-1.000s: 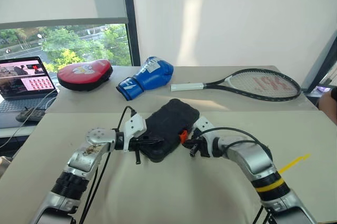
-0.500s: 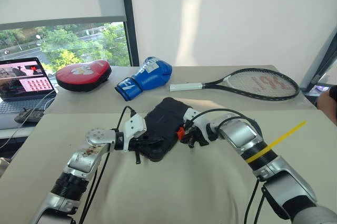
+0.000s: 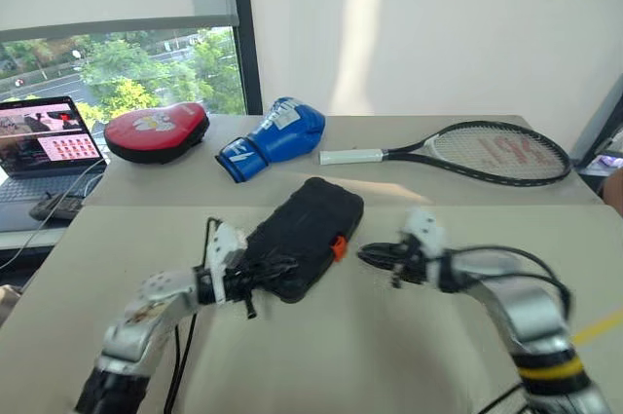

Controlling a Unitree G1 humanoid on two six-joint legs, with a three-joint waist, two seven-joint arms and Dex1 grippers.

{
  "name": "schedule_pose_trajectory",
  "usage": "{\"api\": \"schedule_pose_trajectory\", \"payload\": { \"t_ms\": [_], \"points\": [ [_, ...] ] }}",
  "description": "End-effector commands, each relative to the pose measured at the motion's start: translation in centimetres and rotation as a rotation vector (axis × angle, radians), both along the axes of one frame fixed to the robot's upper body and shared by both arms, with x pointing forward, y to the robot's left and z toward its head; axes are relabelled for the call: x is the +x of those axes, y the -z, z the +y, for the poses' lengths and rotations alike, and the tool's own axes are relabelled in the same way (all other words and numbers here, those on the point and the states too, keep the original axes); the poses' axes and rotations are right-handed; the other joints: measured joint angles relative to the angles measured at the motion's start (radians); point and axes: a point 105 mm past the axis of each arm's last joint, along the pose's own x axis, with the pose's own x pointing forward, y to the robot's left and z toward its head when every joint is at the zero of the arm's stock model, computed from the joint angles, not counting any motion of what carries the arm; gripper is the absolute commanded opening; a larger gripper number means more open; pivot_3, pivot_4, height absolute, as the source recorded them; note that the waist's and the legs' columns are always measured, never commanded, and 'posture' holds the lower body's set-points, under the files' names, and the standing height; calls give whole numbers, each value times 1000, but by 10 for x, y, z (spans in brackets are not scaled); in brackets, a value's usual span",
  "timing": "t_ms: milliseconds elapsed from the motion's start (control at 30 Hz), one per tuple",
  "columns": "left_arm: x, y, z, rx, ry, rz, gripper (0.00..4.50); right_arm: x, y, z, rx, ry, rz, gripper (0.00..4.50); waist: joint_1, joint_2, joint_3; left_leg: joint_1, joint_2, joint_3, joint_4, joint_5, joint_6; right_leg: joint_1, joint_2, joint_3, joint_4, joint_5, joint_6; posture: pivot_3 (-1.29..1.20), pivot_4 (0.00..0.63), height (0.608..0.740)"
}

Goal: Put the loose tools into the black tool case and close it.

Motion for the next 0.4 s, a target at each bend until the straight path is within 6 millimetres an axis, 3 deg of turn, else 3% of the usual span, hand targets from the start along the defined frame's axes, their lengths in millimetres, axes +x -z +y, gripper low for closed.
{"api": "schedule_pose_trajectory", "payload": {
  "t_ms": [33,67,133,233,400],
  "points": [
    [-12,-13,26,-8,-88,-4,2226,-35,-23,-17,16,40,-93,2263,0,0,0,1,0,0,0,-1,1,1,0,1,0,0,0,0,150,740],
    [-15,-12,31,-4,-101,7,2456,-42,-23,-21,12,52,-96,2513,1,-1,2,1,0,0,0,-1,2,1,0,1,0,-1,1,0,150,740],
    [-28,-9,49,29,-142,40,3322,-64,-17,-42,-14,122,-75,3299,6,-1,3,3,-1,0,1,-8,12,3,-1,2,-5,-1,1,0,150,740],
    [-38,-5,66,82,-194,60,4443,-85,-12,-60,-48,184,-56,4353,16,-1,4,6,-1,0,2,-8,12,7,-1,3,-6,-3,2,0,150,740],
    [-50,5,74,132,-168,105,4483,-100,1,-79,-107,261,-45,4387,18,-1,4,11,0,0,3,-7,10,11,-2,4,-5,-9,2,0,150,740]
  ]
}}
